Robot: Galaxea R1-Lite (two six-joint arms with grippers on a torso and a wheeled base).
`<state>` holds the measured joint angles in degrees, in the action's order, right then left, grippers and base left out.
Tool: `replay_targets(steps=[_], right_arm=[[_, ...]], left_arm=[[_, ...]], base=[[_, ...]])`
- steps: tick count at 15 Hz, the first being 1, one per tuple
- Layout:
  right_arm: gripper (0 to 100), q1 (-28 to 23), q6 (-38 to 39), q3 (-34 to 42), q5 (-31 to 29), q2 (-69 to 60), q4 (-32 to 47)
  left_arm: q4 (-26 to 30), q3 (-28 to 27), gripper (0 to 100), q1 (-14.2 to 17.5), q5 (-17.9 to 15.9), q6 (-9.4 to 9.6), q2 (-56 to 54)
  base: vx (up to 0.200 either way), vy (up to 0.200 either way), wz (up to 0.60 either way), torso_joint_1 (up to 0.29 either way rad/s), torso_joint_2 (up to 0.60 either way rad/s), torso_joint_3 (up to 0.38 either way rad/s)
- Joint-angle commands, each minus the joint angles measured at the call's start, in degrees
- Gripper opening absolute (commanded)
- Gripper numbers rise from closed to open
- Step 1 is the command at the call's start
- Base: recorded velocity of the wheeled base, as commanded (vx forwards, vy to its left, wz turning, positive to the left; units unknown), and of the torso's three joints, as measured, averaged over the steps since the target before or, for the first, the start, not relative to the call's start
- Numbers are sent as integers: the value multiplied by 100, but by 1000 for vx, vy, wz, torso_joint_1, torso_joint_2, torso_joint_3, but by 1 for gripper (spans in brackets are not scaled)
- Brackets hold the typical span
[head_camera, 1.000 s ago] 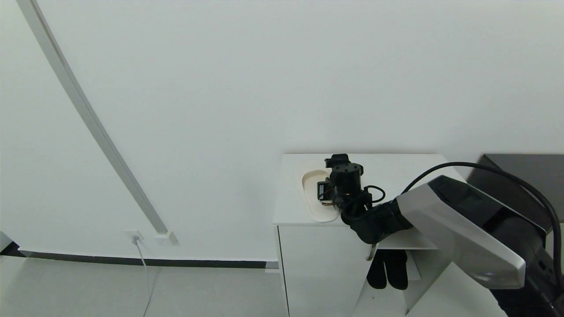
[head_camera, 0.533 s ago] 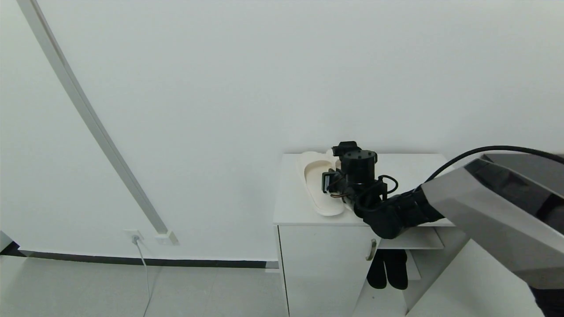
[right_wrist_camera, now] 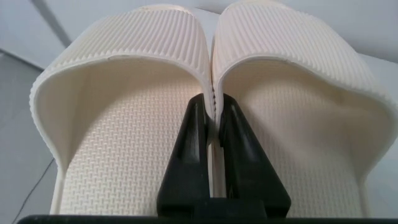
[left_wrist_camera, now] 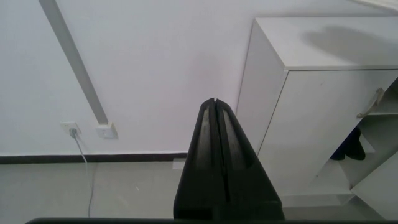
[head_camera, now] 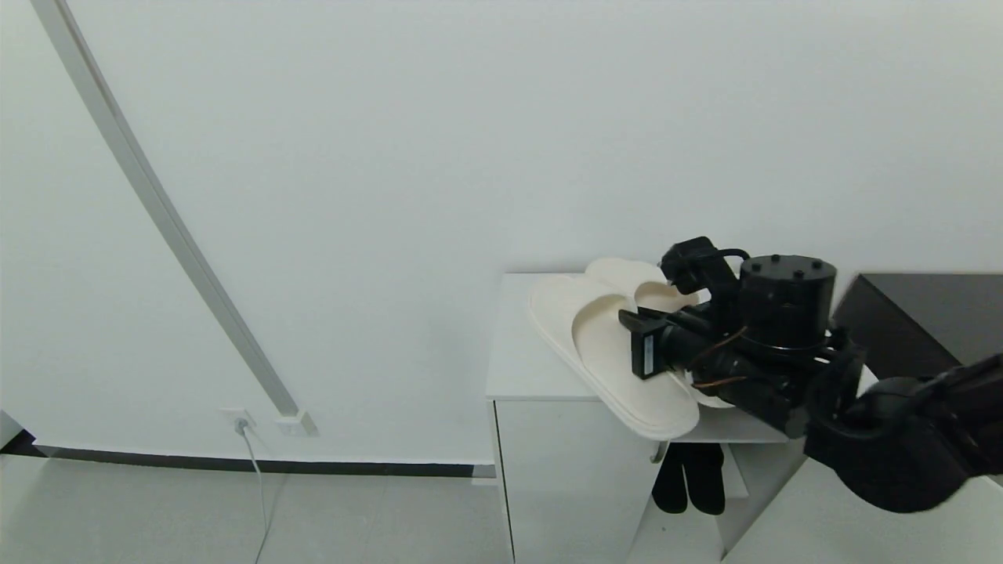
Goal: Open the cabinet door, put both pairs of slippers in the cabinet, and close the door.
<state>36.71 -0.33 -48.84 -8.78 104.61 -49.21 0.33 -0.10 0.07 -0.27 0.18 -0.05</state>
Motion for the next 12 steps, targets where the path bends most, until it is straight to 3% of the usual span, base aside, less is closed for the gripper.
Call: replay_targets(steps=[1, 4, 7, 10, 12], right_arm=[[0, 126, -143, 797, 113, -977, -80], [0, 117, -134, 1210, 298, -1162, -159], [0, 117, -134, 1447, 1080, -1426, -176], [0, 91, -196, 1588, 1141, -1478, -185], [0, -49, -741, 1834, 1379, -1496, -194]], left_arm=[[2, 1, 0, 1, 0, -1, 5], [2, 1, 0, 1, 0, -1, 5], [2, 1, 0, 1, -8, -9, 5], [2, 1, 0, 1, -8, -9, 5], [2, 1, 0, 1, 0, -9, 5]], base=[[0, 0, 0, 0, 0, 0], [0, 0, 0, 0, 0, 0], [0, 0, 0, 0, 0, 0], [0, 0, 0, 0, 0, 0], [0, 0, 0, 0, 0, 0]])
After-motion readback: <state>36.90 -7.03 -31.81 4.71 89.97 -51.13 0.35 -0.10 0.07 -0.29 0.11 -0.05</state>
